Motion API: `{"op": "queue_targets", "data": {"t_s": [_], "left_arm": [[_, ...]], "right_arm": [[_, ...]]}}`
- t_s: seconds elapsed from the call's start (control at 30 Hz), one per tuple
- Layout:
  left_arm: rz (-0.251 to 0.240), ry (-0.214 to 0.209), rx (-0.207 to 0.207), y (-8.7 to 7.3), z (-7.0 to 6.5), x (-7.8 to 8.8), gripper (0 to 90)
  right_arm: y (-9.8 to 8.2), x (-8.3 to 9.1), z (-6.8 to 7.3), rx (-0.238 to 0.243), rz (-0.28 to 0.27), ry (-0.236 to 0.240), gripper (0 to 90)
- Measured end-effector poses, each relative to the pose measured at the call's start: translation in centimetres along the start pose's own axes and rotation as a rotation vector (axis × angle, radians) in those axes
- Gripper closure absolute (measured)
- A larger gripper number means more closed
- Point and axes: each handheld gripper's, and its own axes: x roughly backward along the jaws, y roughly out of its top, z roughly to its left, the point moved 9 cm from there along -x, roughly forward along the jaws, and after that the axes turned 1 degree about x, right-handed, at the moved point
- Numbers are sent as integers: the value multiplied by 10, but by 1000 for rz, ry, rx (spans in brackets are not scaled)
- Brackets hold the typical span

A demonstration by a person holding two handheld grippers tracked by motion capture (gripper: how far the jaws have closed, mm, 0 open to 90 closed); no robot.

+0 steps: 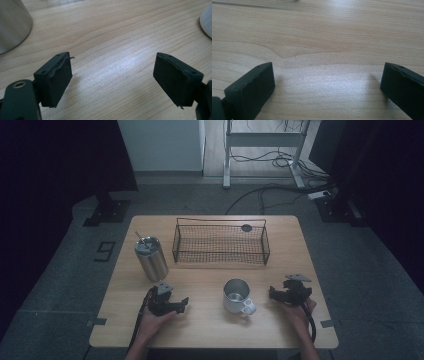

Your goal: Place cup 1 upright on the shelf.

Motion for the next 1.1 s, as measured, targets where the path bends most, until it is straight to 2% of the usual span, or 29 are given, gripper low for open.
{"op": "queue_targets", "data": {"t_s": [0.23,0.63,0.77,0.93,1.03,1.07,1.1], "left_arm": [[9,20,10,0,4,-3,151],[-6,18,11,5,2,-3,151],[9,38,-4,7,0,-7,151],[9,77,6,9,-5,-7,149],[7,70,1,10,-10,-6,148],[11,67,-17,12,-12,-3,149],[11,67,-17,12,-12,-3,148]], "right_arm": [[0,0,0,-3,-1,-3,0],[2,-2,0,-13,0,-10,0],[2,-2,0,-11,-1,-7,0],[2,-1,0,-8,-5,-4,15],[1,0,1,-8,-8,-7,20],[0,1,1,-7,-8,-6,22],[0,1,1,-7,-8,-6,22]]}}
